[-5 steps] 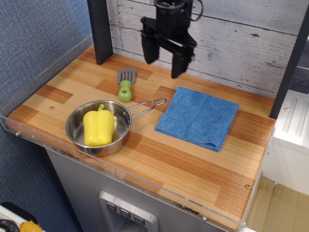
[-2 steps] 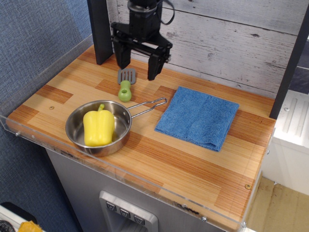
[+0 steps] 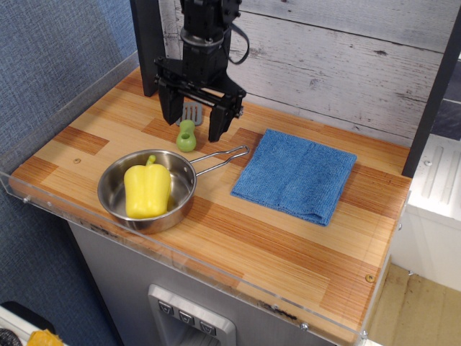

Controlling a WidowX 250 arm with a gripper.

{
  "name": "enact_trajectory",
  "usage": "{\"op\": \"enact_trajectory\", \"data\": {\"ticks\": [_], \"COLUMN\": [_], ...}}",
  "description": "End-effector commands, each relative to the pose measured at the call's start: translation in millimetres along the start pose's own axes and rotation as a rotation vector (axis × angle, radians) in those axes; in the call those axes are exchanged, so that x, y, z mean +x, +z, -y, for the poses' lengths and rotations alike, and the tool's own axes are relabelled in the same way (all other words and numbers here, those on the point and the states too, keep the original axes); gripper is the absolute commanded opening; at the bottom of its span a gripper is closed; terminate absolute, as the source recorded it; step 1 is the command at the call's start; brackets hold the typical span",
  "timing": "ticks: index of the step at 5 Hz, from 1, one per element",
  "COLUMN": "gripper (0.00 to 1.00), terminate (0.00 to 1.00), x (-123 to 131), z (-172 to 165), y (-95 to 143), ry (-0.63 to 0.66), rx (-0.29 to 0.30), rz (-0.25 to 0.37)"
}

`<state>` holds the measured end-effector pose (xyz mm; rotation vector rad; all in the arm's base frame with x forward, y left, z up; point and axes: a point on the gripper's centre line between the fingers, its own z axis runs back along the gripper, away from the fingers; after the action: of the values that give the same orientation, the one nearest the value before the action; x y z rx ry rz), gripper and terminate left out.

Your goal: Move the spatula to the bottom of the cloth.

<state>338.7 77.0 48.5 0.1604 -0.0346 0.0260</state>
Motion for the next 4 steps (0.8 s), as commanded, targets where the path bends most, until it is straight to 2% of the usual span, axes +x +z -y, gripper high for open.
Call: {"op": "enact_trajectory", "data": {"ticks": [1, 2, 3, 4], "gripper": [1.0, 1.0, 1.0, 0.0], "terminate": [0.0, 0.0, 0.0, 0.0], "x": [17.2, 25.4, 27.1, 25.2], "z": [-12.5, -14.8, -14.6, -10.9], "y": [-9.9, -19.1, -32.6, -39.5], "ry": [-0.001, 0.0, 0.017, 0.013], "rx": [0.039, 0.046, 0.004, -0.007], "rz": [0.042, 0.046, 0.035, 0.034]}}
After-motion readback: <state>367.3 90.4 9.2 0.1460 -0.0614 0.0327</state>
